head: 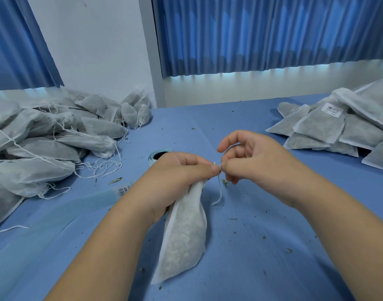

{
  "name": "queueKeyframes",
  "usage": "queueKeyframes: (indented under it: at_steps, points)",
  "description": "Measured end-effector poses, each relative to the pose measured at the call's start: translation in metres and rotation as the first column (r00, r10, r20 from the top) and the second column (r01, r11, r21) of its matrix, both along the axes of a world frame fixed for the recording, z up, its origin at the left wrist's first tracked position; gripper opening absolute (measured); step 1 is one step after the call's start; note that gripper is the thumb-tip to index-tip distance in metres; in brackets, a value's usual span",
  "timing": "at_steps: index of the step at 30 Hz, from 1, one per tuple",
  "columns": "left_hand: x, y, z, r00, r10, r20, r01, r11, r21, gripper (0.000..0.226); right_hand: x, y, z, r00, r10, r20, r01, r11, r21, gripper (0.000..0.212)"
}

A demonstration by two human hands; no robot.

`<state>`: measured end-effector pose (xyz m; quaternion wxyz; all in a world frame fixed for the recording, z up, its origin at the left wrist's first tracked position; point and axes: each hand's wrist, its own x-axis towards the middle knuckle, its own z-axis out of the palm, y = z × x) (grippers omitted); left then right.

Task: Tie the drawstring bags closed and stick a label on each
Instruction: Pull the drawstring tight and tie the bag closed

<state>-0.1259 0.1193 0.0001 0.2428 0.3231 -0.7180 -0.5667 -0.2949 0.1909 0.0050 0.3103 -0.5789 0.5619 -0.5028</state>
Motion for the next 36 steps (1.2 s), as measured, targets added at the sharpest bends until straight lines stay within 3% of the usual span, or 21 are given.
queueKeyframes:
  at_steps: [10,20,24,31,36]
  points:
    - [-0.003,0.007,0.002,0.997,0.053,-0.05,-0.055,0.998,-0.022,0.023,0.007,0.004,0.001,0.996,0.069,-0.055,-0.068,0.997,0.029,0.022]
    - [-0.005,0.007,0.0,0.994,0.107,-0.014,-0.108,0.979,-0.172,0.027,0.009,0.002,-0.002,0.98,-0.093,-0.177,0.068,0.988,-0.139,0.023]
    - [-0.008,0.006,-0.002,0.977,0.207,-0.046,-0.211,0.926,-0.313,0.03,0.009,0.002,-0.004,0.955,-0.163,-0.247,0.129,0.98,-0.15,0.014]
    - [-0.014,0.008,-0.005,0.932,0.353,-0.087,-0.341,0.769,-0.54,0.021,0.01,0.001,-0.003,0.959,-0.156,-0.237,0.156,0.988,-0.022,0.014]
    - [-0.012,0.009,-0.003,0.928,0.365,-0.08,-0.346,0.759,-0.551,0.018,0.01,0.002,0.0,0.975,-0.124,-0.183,0.13,0.991,0.021,0.013]
